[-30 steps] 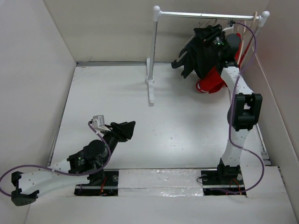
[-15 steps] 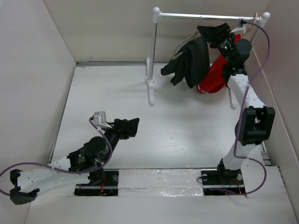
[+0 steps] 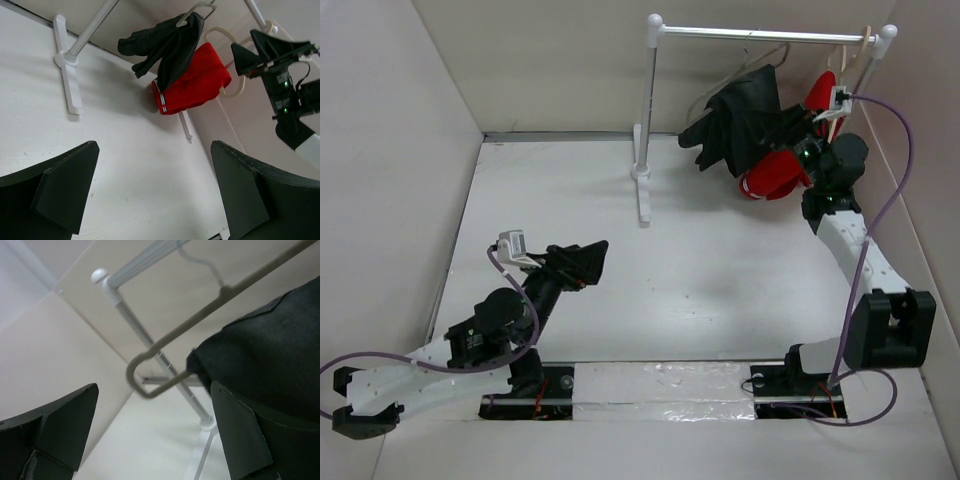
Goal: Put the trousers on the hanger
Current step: Reset both arms
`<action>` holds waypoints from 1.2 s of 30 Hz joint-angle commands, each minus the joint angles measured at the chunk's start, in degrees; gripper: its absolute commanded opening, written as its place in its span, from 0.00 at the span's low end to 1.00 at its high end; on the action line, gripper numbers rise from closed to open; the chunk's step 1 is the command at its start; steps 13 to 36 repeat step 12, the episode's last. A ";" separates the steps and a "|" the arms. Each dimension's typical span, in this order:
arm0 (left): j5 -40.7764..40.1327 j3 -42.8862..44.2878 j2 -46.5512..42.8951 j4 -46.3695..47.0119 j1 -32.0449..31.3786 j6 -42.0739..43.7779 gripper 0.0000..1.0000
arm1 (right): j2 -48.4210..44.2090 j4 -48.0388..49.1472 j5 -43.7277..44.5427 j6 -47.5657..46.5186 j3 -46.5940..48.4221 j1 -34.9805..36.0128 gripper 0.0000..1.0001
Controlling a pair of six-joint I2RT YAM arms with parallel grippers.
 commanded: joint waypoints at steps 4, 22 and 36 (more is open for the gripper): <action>-1.88 2.75 -6.05 -1.84 -0.30 1.54 0.95 | -15.71 5.73 -11.95 -11.64 -14.51 2.83 1.00; -0.65 -2.61 -12.47 -2.65 -0.30 -0.74 0.96 | -38.74 -19.05 -5.37 -32.83 -27.45 6.26 1.00; -0.65 -2.61 -12.47 -2.65 -0.30 -0.74 0.96 | -38.74 -19.05 -5.37 -32.83 -27.45 6.26 1.00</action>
